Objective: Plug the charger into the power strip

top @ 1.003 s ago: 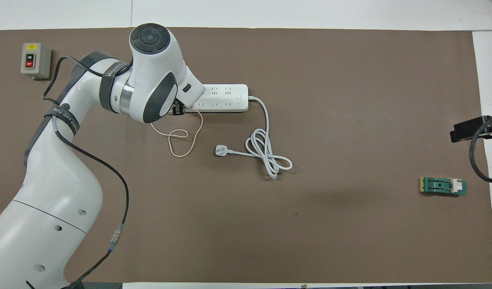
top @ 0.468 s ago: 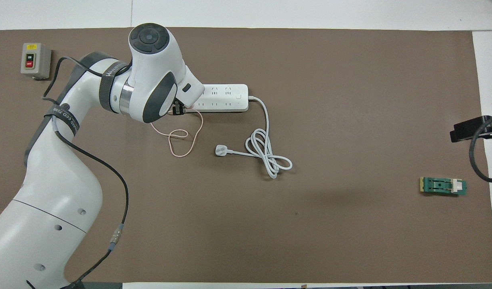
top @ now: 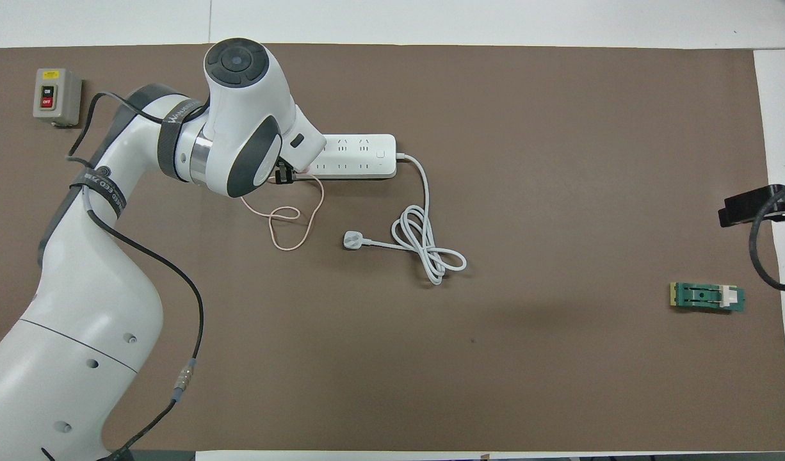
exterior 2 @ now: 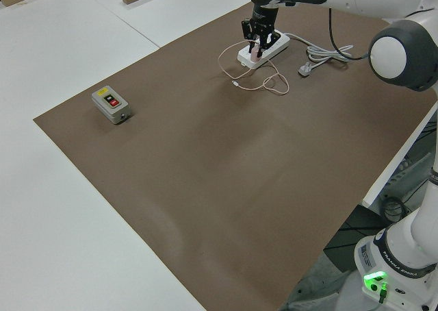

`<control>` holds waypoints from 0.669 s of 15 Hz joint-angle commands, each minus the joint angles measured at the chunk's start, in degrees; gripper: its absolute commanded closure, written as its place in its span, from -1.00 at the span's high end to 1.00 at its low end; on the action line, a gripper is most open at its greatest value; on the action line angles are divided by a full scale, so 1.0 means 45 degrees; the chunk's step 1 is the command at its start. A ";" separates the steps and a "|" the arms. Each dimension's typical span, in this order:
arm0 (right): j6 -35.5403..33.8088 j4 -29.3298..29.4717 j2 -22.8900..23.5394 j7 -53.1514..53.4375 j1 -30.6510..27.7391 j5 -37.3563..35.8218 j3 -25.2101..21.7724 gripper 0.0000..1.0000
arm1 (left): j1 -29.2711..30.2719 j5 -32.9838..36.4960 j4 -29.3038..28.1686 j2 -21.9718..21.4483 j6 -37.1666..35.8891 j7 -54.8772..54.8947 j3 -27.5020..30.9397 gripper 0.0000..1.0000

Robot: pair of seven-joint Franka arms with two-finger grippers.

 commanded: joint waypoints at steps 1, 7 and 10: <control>-0.0047 -0.0100 -0.0118 -0.0220 -0.0116 -0.0073 0.0046 1.00 | 0.0048 -0.0325 -0.0427 0.0521 0.0893 -0.0054 0.0014 -0.23; -0.0047 -0.0100 -0.0118 -0.0239 -0.0135 -0.0073 0.0026 1.00 | 0.0107 -0.0599 -0.0271 0.0365 0.0795 -0.0054 0.0014 0.06; -0.0047 -0.0100 -0.0118 -0.0239 -0.0135 -0.0073 0.0026 1.00 | 0.0360 -0.1084 -0.0252 -0.0083 0.0776 -0.0093 0.0014 1.00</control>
